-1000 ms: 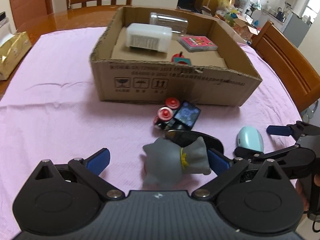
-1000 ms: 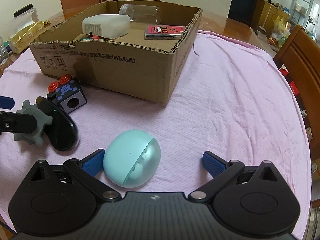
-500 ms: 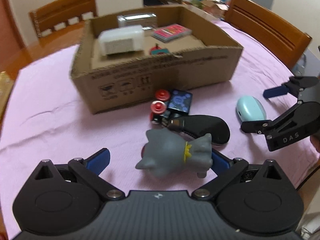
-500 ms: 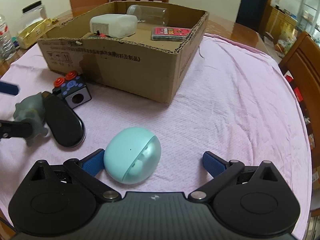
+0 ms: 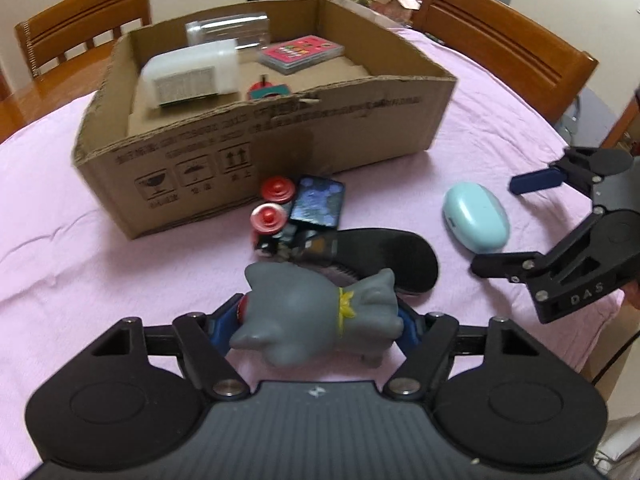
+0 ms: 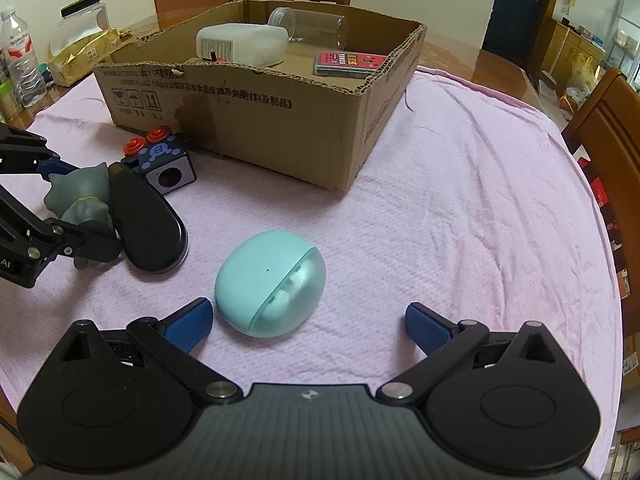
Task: Organize rigid objects
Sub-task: 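Grasp the mint-green round case with the right tool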
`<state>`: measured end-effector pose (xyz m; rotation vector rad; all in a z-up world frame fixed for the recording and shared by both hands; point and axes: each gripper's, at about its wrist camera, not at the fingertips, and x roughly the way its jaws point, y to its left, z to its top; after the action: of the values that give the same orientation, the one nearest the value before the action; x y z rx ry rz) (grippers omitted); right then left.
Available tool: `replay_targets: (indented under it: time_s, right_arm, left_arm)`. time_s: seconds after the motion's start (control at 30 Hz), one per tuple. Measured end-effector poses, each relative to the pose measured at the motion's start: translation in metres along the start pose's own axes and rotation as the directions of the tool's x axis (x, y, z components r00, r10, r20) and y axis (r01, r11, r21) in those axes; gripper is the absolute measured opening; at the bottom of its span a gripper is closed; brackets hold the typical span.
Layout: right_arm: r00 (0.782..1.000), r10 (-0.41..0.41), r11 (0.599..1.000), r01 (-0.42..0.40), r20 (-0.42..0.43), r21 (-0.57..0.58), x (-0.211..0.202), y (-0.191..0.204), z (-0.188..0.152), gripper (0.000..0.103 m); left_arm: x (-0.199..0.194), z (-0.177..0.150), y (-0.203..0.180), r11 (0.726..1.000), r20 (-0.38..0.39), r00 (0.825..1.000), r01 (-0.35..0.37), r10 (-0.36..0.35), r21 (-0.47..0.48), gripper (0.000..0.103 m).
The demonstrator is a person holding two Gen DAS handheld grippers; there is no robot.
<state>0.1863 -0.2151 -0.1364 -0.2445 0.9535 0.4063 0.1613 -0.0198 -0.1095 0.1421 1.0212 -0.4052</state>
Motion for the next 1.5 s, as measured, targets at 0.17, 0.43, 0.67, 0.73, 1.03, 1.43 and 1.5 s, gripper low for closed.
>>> replay_targets:
  time_s: [0.17, 0.43, 0.67, 0.73, 1.03, 1.43, 1.5]
  right_arm:
    - [1.0, 0.023, 0.999, -0.023, 0.007, -0.035, 0.001, 0.008, 0.001, 0.103]
    - [0.997, 0.082, 0.989, -0.081, 0.003, -0.122, 0.007, 0.038, 0.012, 0.103]
    - [0.988, 0.152, 0.966, -0.146, 0.012, -0.214, -0.002, 0.058, 0.01, 0.088]
    - [0.989, 0.146, 0.969, -0.14, 0.015, -0.203, -0.004, 0.054, 0.009, 0.082]
    - [0.998, 0.059, 0.993, -0.056, 0.021, -0.104, -0.007, 0.05, 0.012, 0.06]
    - [1.0, 0.007, 0.999, -0.008, -0.005, -0.046, -0.008, 0.055, 0.013, 0.059]
    - [1.0, 0.01, 0.999, -0.011, -0.017, -0.047, -0.009, 0.054, 0.013, 0.059]
  left_arm:
    - [-0.007, -0.008, 0.017, 0.996, 0.001, 0.998, -0.069, 0.069, -0.053, 0.073]
    - [-0.01, -0.009, 0.034, 0.99, -0.003, 0.996, -0.091, 0.091, -0.112, 0.074]
    - [-0.009, -0.007, 0.034, 0.99, 0.005, 0.996, -0.088, 0.089, -0.111, 0.074]
    - [-0.01, -0.007, 0.035, 0.991, 0.004, 0.996, -0.085, 0.086, -0.108, 0.074]
    - [-0.009, -0.006, 0.034, 0.991, 0.004, 0.996, -0.088, 0.089, -0.104, 0.074]
    - [-0.013, -0.004, 0.034, 0.994, 0.003, 0.996, -0.087, 0.087, -0.068, 0.072]
    - [-0.018, -0.002, 0.034, 0.994, -0.001, 0.995, -0.095, 0.095, -0.058, 0.072]
